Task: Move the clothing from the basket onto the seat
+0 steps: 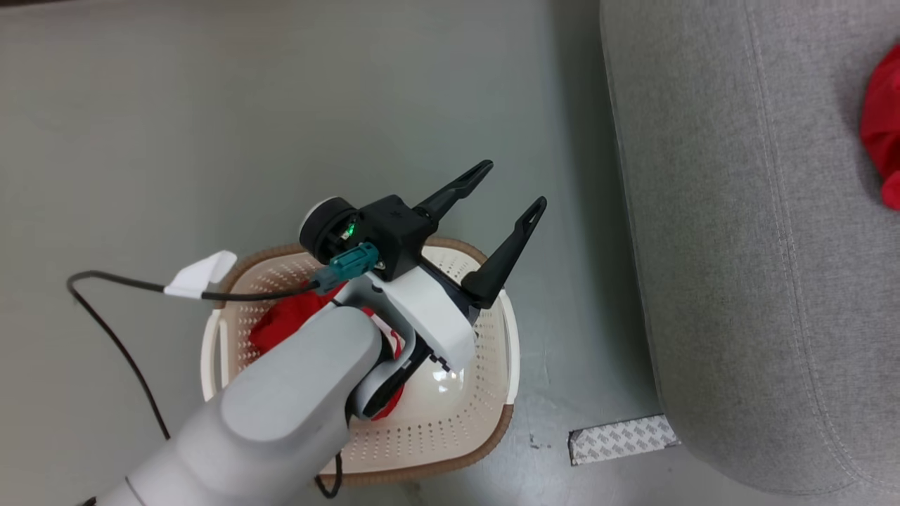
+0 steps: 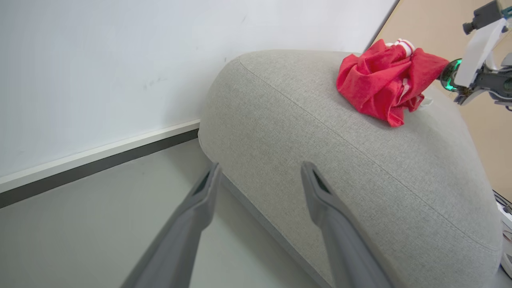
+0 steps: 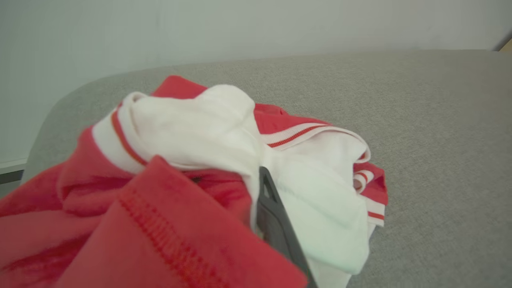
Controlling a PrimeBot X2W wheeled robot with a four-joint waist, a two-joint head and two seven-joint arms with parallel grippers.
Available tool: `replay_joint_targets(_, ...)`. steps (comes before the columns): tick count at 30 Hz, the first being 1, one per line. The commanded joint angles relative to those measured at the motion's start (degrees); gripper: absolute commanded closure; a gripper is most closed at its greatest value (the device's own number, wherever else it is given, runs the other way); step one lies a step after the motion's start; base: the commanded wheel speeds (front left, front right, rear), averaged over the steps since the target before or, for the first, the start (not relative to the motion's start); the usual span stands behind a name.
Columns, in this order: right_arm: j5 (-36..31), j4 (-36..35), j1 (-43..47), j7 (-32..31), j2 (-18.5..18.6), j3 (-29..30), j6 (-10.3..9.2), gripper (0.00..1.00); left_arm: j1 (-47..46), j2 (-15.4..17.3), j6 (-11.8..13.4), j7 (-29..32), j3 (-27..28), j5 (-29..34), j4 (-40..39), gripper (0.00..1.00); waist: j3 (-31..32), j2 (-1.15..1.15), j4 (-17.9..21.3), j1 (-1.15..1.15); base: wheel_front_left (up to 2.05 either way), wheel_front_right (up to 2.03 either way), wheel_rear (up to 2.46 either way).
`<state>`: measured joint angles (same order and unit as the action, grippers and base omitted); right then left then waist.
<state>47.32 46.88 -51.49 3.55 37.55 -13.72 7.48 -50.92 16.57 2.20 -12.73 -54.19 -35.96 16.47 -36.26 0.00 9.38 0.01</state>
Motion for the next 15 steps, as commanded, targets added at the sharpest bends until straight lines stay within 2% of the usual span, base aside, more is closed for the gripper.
replay_joint_targets(1, 1.5, 0.9, -0.9, -3.0, 0.8, -1.5, 0.03, 0.94, 0.8, -0.3, -0.2, -0.8, 0.3, -0.7, 0.6, 0.00, 1.0, 0.00, -0.3, -0.01, 0.00, 0.00, 0.00)
replay_joint_targets(3, 2.4, 1.0, -0.9, -5.8, 1.2, -3.2, 0.03, 0.96, 1.1, -0.4, -0.4, -1.0, 0.5, -0.8, 1.0, 0.00, 1.7, 0.00, -0.4, -0.01, 0.00, 0.00, 0.00)
replay_joint_targets(4, 2.9, 0.9, -0.9, -6.8, 1.4, -4.0, 0.03, 0.93, 1.2, -0.5, -0.4, -1.1, 0.5, -0.9, 1.2, 0.00, 2.1, 0.00, -0.4, -0.01, 0.00, 0.00, 0.00)
replay_joint_targets(5, 3.3, 0.8, -1.1, -7.3, 1.7, -4.5, 0.03, 0.80, 1.4, -0.5, -0.5, -1.2, 0.6, -1.0, 1.4, 0.00, 2.5, 0.00, -0.4, -0.01, 0.00, 0.00, 0.00)
replay_joint_targets(6, 3.6, 0.8, -1.3, -7.6, 1.8, -5.0, 0.03, 0.29, 1.5, -0.6, -0.5, -1.2, 0.7, -1.2, 1.7, 0.00, 2.9, 0.00, -0.3, -0.01, 0.00, 0.00, 0.00)
replay_joint_targets(7, 3.9, 0.9, -1.3, -7.9, 1.9, -5.4, 0.03, 0.00, 1.8, -0.7, -0.6, -1.3, 0.7, -1.3, 2.0, 0.00, 3.4, 0.00, -0.3, -0.01, 0.00, 0.00, 0.00)
replay_joint_targets(15, 5.5, 1.2, 0.7, -11.4, 2.9, -10.0, 0.03, 0.00, 4.6, -1.3, -0.9, -2.0, 1.2, -2.4, 4.0, 0.00, 10.1, 0.00, 0.6, -0.01, 0.00, 0.00, 0.00)
